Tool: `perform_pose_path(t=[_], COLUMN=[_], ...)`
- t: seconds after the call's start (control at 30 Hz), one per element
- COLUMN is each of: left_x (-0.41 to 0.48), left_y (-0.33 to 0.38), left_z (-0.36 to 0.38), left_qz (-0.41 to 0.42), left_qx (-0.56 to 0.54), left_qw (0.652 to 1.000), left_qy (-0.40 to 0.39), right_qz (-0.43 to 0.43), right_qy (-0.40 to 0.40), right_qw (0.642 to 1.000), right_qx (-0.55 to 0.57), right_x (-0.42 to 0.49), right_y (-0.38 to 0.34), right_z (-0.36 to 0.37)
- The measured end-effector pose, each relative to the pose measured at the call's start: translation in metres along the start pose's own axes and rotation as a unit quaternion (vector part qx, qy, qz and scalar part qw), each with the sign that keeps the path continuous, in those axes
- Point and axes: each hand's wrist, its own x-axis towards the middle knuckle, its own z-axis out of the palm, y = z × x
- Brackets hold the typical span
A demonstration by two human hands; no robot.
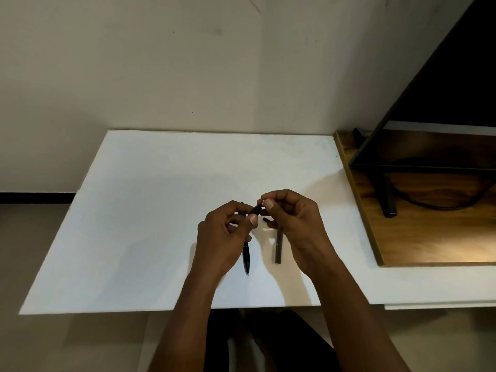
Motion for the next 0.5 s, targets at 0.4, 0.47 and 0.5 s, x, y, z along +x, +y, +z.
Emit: perform_pose_path(t=[0.4,0.47,0.5], left_x=[-0.0011,-0.0015,-0.0016], left_y=[0.0012,0.0012,0.0014], left_z=[-0.0023,-0.0018,-0.0015], left_qz=[0.014,0.016,0.017], left_qx=[0.002,0.000,-0.001], left_qw=[1.000,1.000,1.000], left_qy=[-0.004,-0.004,-0.003], right_qz=[0.090,0.100,0.104], right_qy=[0.004,0.005,0.007], right_qw=[0.987,0.982,0.980], right_qx=[0.132,0.158,0.169], right_x=[0.0007,0.0006,0.0005], right_y=[0.0023,0.0022,0.0020], right_z=[0.0032,0.0033,0.0034])
